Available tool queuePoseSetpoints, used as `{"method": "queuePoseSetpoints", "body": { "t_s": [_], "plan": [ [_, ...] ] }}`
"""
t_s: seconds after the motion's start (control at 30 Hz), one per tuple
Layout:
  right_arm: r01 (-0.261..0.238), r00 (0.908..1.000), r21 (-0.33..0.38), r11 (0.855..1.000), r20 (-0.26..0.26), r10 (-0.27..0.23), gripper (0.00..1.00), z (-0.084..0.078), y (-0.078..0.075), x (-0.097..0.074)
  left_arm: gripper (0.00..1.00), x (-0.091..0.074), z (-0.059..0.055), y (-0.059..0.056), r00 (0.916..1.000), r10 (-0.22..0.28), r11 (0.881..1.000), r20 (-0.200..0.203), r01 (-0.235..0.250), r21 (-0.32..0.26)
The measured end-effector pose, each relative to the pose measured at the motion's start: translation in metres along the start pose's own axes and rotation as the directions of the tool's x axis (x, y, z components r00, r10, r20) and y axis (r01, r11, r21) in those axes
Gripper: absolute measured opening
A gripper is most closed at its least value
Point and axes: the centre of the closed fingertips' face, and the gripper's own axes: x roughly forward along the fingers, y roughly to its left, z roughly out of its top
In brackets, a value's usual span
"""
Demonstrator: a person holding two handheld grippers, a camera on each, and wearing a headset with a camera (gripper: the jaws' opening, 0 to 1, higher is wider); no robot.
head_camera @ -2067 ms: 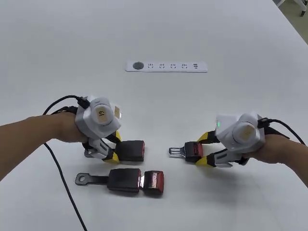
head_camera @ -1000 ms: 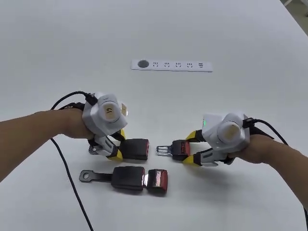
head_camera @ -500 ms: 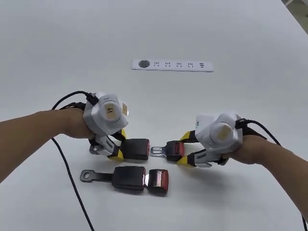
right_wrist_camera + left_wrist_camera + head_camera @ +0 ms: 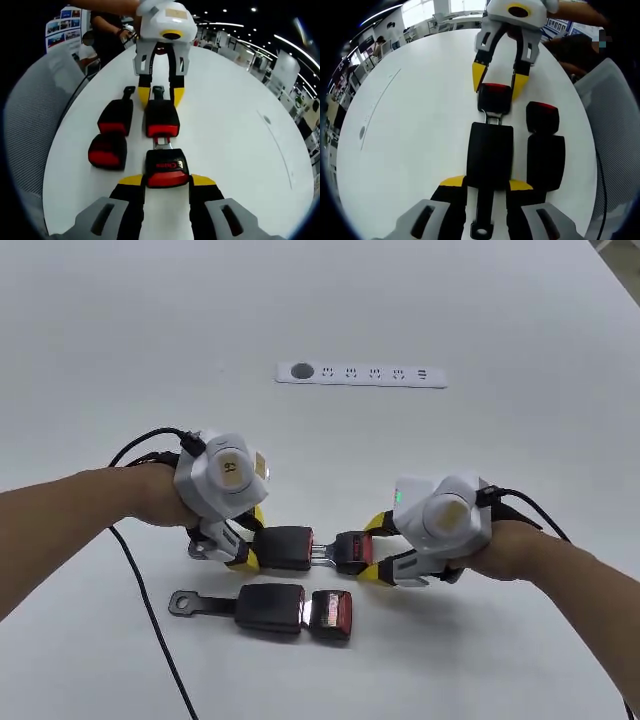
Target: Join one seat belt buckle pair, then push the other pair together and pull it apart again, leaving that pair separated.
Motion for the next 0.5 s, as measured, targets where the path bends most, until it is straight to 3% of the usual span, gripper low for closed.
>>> {"method": "queuePoseSetpoints", "body": {
  "t_s": [0.5],
  "plan": [
    [0.007, 1.0, 0.018, 1.0, 0.003, -0.007, 0.3, 0.0026, -0.0013, 0.0049, 0.31, 0.0009, -0.0002, 0.0012, 0.9999, 0.011, 1.0, 0.006, -0.011, -0.019]
  ]
}}
